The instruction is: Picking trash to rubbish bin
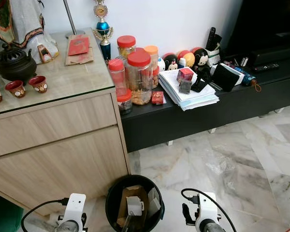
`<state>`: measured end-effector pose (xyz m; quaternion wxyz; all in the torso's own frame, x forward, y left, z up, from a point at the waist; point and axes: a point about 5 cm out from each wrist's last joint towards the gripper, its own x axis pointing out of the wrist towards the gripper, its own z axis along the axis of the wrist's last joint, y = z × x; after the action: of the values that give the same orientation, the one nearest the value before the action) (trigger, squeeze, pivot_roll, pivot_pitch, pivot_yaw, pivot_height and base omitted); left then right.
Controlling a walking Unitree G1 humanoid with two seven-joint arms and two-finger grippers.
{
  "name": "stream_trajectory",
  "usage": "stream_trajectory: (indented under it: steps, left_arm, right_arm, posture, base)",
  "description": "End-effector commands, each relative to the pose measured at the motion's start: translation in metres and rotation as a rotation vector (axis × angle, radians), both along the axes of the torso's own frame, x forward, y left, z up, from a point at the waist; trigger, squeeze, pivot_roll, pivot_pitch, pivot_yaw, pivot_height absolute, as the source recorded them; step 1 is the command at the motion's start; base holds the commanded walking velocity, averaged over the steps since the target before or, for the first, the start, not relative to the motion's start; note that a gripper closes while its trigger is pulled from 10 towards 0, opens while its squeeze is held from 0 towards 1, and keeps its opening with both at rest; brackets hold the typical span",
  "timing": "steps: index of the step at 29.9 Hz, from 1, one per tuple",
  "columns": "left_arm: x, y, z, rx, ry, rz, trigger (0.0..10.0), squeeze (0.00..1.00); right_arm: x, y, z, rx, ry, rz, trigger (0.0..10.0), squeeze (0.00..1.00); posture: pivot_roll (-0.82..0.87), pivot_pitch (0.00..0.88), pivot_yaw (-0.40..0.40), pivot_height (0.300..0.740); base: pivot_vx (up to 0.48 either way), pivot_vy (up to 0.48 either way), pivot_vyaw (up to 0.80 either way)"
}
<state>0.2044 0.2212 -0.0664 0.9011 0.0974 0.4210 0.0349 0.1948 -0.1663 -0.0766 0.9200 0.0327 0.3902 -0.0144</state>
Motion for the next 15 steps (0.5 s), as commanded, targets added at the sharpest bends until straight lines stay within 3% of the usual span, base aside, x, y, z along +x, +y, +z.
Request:
stream_trajectory:
  steps: [1,6,15]
  left_arm:
    - [-0.0002,0.0022,0.0004,0.004,-0.001,-0.005,10.0,0.0]
    - [-0.001,0.0021,0.0001,0.0,-0.003,-0.003,10.0,0.0]
    - [0.0002,0.0038,0.0012,0.004,-0.007,-0.006,10.0,0.0]
  right_arm:
    - [-0.0036,0.003,-0.0023,0.0,0.018,0.013,10.0,0.0]
    - [-0.0034,0.0032,-0.0023,-0.002,0.018,0.016,10.0,0.0]
    - [-0.003,0.0037,-0.0022,-0.004,0.019,0.017,10.0,0.0]
  posture:
    - [-0.08,0.009,0.042,0.74]
    - [-0.08,0.0,0.043,0.74]
    - [-0.08,0.0,0.048,0.74]
  base:
    - [0.0,0.0,0.0]
    - [0.0,0.0,0.0]
    - [-0.242,0.0,0.0]
